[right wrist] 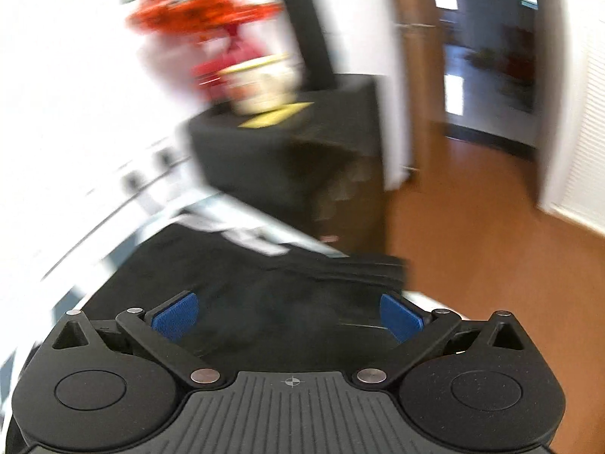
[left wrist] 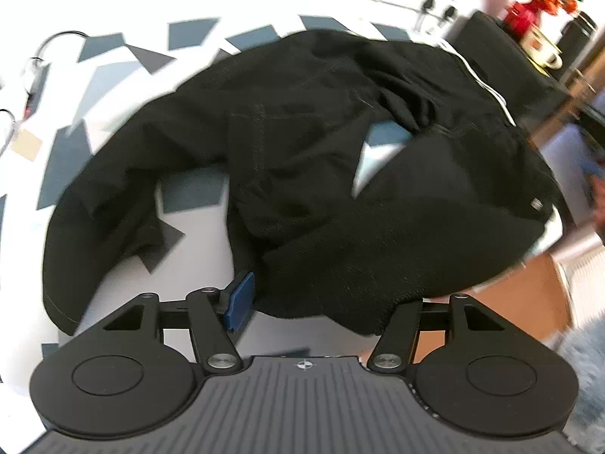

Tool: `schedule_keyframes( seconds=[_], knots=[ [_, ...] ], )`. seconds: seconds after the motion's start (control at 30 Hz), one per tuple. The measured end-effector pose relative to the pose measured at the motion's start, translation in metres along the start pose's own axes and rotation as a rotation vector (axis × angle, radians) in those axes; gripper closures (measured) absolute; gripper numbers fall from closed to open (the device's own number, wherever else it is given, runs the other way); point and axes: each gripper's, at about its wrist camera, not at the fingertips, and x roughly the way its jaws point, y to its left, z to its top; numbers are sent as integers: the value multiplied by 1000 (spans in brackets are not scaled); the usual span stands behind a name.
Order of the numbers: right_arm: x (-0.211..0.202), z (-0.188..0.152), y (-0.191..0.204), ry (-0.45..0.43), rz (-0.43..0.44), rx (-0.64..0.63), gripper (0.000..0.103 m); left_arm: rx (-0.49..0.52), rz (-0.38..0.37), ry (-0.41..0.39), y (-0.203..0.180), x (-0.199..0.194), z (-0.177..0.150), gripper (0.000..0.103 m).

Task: Fold clothes

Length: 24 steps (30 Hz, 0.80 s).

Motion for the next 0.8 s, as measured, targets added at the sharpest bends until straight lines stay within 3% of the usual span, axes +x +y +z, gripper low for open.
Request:
schedule_keyframes(
  seconds=[0.17,0.23,0.3,0.37,0.47,0.63,0.8],
  knots=[
    [34,-27,77,137,164,-162,1,38,-168,40,10,-21,1,37],
    [39,-45,106,180,239,-229,1,28,-183,-9,24,-34,5,29],
    [40,-62,134,221,301,-292,1,1,-155,-69,42,-44,7,21],
    [29,-78,160,260,336,-349,1,-51,-102,-114,64,-47,8,20],
    [31,-103,194,313,362,-396,1,-149,36,-175,102,-40,6,18],
    [40,-140,244,381,341,-455,1,-73,240,-186,147,-9,5,18],
    [59,-167,276,409,251,-414,1,-40,271,-166,181,26,18,18]
  ],
)
